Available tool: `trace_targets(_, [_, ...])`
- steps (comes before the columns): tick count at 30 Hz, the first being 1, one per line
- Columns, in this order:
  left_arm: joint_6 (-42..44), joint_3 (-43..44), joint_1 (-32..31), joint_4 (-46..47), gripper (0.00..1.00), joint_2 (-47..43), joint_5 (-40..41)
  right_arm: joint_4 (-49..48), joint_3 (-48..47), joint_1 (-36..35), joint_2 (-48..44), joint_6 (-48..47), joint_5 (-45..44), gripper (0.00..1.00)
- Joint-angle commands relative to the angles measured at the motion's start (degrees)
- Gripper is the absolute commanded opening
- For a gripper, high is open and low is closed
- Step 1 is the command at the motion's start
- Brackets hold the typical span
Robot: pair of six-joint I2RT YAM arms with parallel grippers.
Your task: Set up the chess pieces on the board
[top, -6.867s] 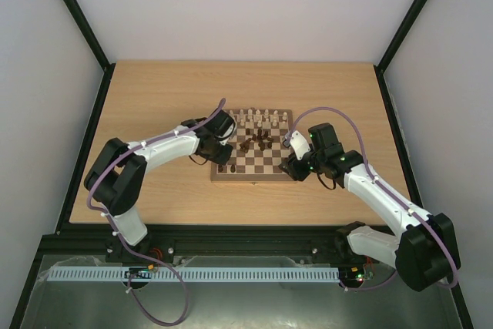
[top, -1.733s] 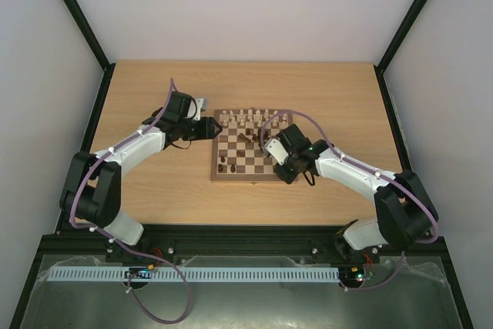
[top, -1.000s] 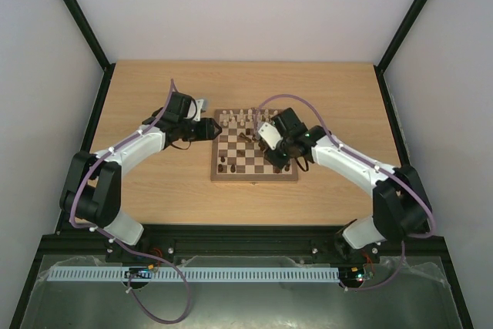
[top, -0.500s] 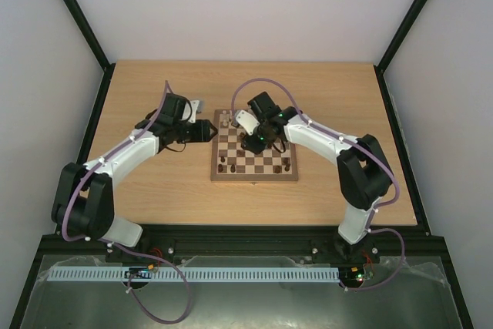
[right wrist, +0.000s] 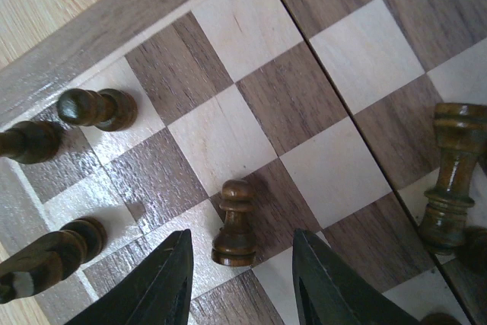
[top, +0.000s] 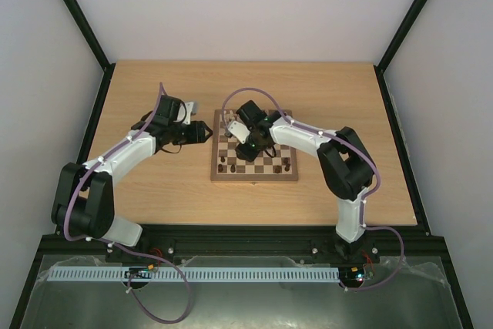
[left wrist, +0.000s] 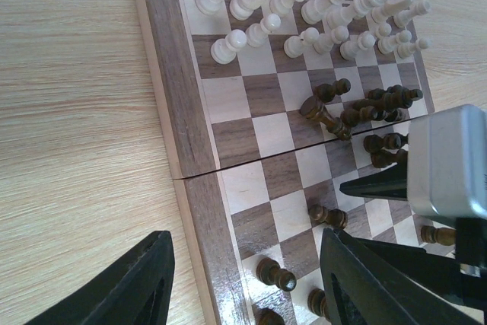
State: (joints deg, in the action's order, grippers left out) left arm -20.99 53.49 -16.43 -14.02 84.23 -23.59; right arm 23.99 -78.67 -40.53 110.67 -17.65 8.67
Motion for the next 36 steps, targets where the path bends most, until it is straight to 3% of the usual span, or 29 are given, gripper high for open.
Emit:
trace_targets(1, [0.34, -0.67, 0.35, 0.66, 0.54, -1.34, -1.19, 3.31, -1.83, -0.31, 1.49, 0.51, -0.67, 0.38])
trace_targets(11, [0.18, -0.78, 0.34, 0.84, 0.54, -1.21, -1.23, 3.28, -1.31, -0.41, 2.23, 0.0, -1.41, 0.3])
trace_targets(21, [-0.37, -1.11, 0.46, 1.56, 0.54, -0.37, -2.47, 2.59, 1.24, -0.48, 0.52, 0.34, -2.72, 0.12])
trace_targets(29, [-2.54, 0.29, 0.35, 4.06, 0.54, 0.46, -10.0, 0.38, 5.21, -0.42, -10.8, 0.01, -1.66, 0.1])
trace_targets(36, [-5.16, 1.44, -3.34, 6.81, 0.54, 0.7, -17.65, -3.5, 16.77, -0.25, -27.13, 0.49, 3.89, 0.12])
